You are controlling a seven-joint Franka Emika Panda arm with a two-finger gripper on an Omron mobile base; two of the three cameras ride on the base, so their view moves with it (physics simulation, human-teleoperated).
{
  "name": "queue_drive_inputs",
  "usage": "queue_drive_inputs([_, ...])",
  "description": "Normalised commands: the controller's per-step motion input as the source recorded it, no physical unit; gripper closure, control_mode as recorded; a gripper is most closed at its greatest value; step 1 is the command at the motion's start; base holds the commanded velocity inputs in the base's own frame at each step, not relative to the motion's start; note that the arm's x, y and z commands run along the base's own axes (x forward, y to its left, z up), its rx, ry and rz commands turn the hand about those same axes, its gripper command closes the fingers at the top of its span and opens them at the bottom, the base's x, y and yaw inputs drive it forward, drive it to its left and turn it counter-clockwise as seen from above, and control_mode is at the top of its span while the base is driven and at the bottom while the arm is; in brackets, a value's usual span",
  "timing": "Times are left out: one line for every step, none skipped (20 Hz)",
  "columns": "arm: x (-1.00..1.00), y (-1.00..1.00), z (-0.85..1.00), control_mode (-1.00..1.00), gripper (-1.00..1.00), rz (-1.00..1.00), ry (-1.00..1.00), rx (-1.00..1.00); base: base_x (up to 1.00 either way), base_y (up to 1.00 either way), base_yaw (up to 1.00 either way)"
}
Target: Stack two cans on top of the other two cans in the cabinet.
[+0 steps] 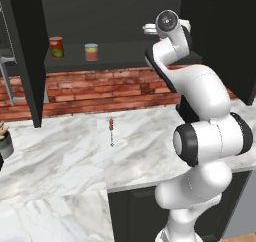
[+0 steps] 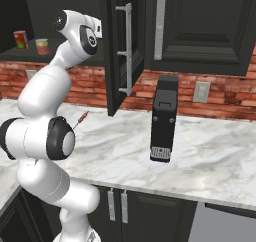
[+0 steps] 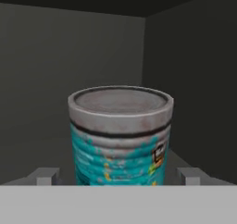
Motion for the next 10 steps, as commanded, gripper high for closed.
queue_drive_inputs([-0.09,0.08,0.0,-1.0,-1.0,0.0,0.0,0.0,0.0,0.0,0.0])
queue_drive_inputs([-0.13,0.13,0.0,-1.0,-1.0,0.0,0.0,0.0,0.0,0.0,0.0])
queue_drive_inputs([-0.2,0.14,0.0,-1.0,-1.0,0.0,0.0,0.0,0.0,0.0,0.0])
queue_drive_inputs([-0.25,0.19,-0.01,-1.0,-1.0,0.0,0.0,0.0,0.0,0.0,0.0])
queue_drive_inputs([-0.3,0.26,-0.03,-1.0,-1.0,0.0,0.0,0.0,0.0,0.0,0.0])
queue_drive_inputs([-0.33,0.31,-0.07,-1.0,-1.0,0.0,0.0,0.0,0.0,0.0,0.0])
queue_drive_inputs([-0.3,0.34,-0.12,-1.0,-1.0,0.0,0.0,0.0,0.0,0.0,0.0])
queue_drive_inputs([-0.31,0.31,-0.1,-1.0,-1.0,0.0,0.01,0.0,0.0,0.0,0.0])
queue_drive_inputs([-0.33,0.26,-0.09,-1.0,-1.0,0.0,0.0,0.0,0.0,0.0,0.0])
queue_drive_inputs([-0.36,0.29,-0.08,-1.0,-1.0,0.0,0.0,0.0,0.0,0.0,0.0])
